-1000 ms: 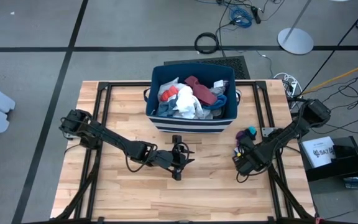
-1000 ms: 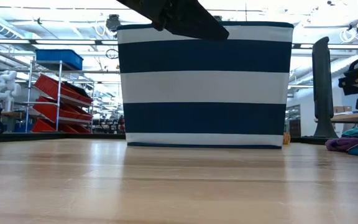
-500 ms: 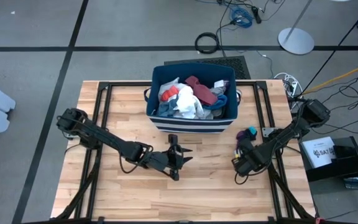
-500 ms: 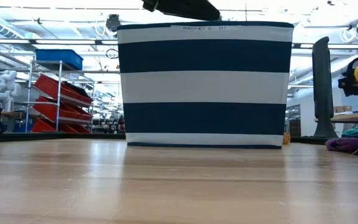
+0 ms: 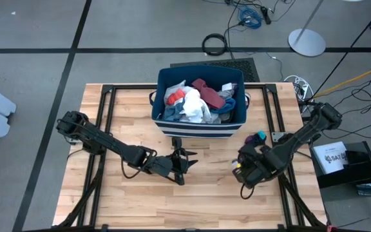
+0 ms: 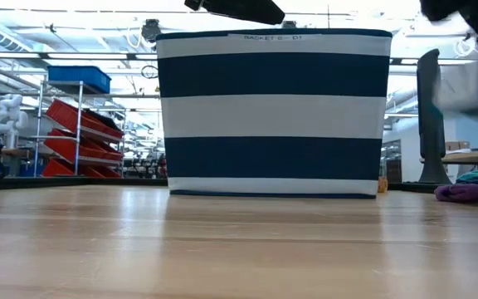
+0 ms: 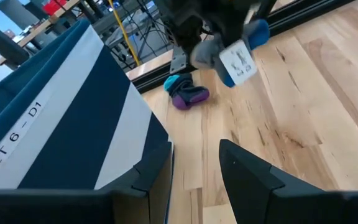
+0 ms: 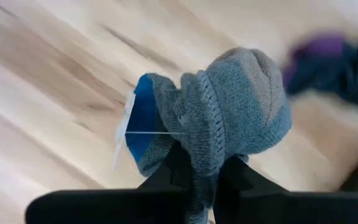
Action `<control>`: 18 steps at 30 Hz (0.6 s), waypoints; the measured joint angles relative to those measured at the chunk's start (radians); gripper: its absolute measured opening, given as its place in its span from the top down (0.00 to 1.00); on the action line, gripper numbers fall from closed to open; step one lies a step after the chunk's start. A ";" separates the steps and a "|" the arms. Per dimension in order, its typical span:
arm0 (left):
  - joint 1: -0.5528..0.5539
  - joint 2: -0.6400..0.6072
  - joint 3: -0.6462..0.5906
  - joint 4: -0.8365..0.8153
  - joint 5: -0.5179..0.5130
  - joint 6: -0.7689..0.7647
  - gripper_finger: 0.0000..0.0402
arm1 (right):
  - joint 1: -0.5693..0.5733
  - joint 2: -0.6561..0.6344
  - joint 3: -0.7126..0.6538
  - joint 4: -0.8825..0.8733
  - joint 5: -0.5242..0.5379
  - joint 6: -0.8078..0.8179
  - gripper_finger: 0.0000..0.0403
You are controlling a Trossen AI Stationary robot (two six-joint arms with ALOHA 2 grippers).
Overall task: Sort clothes
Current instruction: Put the gray and blue socks into the blue laundry organizer
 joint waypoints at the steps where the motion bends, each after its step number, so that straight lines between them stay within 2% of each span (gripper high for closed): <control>1: 0.000 0.000 0.000 0.000 0.000 0.000 0.64 | 0.000 0.000 0.040 -0.015 0.035 -0.018 0.96; 5: 0.000 0.000 0.000 -0.001 0.000 -0.001 0.64 | 0.000 0.000 0.192 -0.053 0.208 -0.118 0.96; 11: 0.000 0.000 0.000 -0.004 0.001 -0.001 0.64 | -0.031 -0.002 0.384 -0.028 0.485 -0.367 0.96; 14: 0.000 0.000 0.000 -0.005 0.001 -0.001 0.64 | -0.068 -0.002 0.447 0.022 0.554 -0.517 0.96; 18: 0.000 0.000 0.000 -0.005 0.001 -0.004 0.64 | -0.145 -0.002 0.492 0.105 0.574 -0.713 0.96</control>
